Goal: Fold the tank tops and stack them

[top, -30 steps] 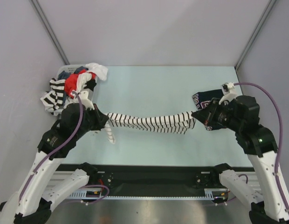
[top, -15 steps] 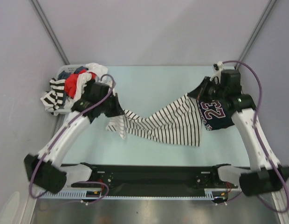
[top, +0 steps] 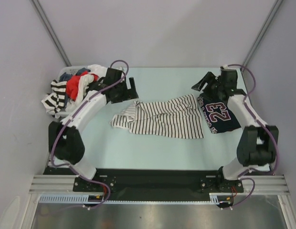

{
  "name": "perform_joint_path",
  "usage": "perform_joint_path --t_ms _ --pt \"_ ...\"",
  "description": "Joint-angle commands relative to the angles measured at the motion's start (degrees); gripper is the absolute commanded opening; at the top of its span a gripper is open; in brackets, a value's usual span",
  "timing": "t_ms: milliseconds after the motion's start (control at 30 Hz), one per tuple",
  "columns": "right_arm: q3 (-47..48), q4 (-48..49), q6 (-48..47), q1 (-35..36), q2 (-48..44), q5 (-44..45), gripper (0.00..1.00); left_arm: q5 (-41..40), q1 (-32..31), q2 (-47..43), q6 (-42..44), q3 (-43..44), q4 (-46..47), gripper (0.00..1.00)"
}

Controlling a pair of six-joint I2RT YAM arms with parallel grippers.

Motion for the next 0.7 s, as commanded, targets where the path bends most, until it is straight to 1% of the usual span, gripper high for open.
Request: perform_joint_path --t_ms 0,33,67,100,133,167,200,233,267,300,333,400,433,500,533,667 --pt "-7.46 5.10 -1.37 -0.93 -10.02 -2.27 0.70 -4.54 -0.55 -9.66 2.41 -5.65 1.98 1.00" --pt "-11.40 4.23 -1.81 -0.93 -11.78 -1.93 0.67 -4.63 -0.90 -11.32 2.50 -8.11 3.90 0.99" --pt "-13.44 3.96 -2.51 -0.93 -14.67 -1.66 0.62 -4.72 -1.69 -14.91 2.41 -13.27 4.97 0.98" --pt "-15.46 3.79 -3.65 -0.93 -16.52 -1.05 0.56 -4.89 -2.22 -16.51 2.15 -16.02 5.85 0.98" --pt "-17.92 3.44 -4.01 -0.93 -18.28 -0.44 0.55 -4.81 -2.75 -18.35 1.28 -21.18 8.21 0.97" --pt "-22.03 3.43 -4.54 -0.93 -21.87 0.00 0.54 -4.72 -3.54 -19.94 0.57 -23.84 9.36 0.96" --pt "-24.51 3.52 -4.98 -0.84 -23.64 0.36 0.53 -4.54 -3.89 -23.52 -0.13 -26.39 10.77 0.96" --pt "-26.45 3.17 -5.68 -0.93 -25.40 1.67 0.52 -4.20 -4.33 -25.30 -1.27 -29.03 14.17 0.95" --pt "-29.78 2.82 -5.95 -0.93 -27.33 2.38 0.52 -3.50 -5.03 -26.88 -1.97 -33.67 15.51 0.95" --pt "-31.20 2.56 -6.30 -0.93 -30.48 2.82 0.52 -3.49 -5.30 -30.20 -2.50 -35.63 16.74 0.94" --pt "-32.35 1.60 -7.08 -0.93 -32.17 3.69 0.52 -3.49 -5.48 -31.63 -3.47 -38.87 18.58 0.94" --pt "-35.60 0.36 -7.70 -0.75 -34.90 5.97 0.51 -3.49 -5.57 -34.62 -4.09 -41.52 19.91 0.95" --pt "-36.74 -0.60 -7.71 -0.75 -37.61 6.86 0.50 -3.75 -5.57 -37.59 -4.70 -43.80 20.79 0.95" --pt "-39.91 -0.87 -7.79 -0.75 -39.82 7.91 0.47 -6.20 -5.57 -40.16 -5.14 -46.01 21.76 0.99" --pt "-40.87 -0.44 -7.79 -0.75 -41.40 8.62 0.45 -7.95 -5.57 -42.69 -6.54 -47.67 21.33 1.00" --pt "-45.10 -0.17 -4.47 -0.93 -43.43 12.75 0.45 -14.82 -5.57 -48.16 -10.94 -52.25 21.50 1.00"
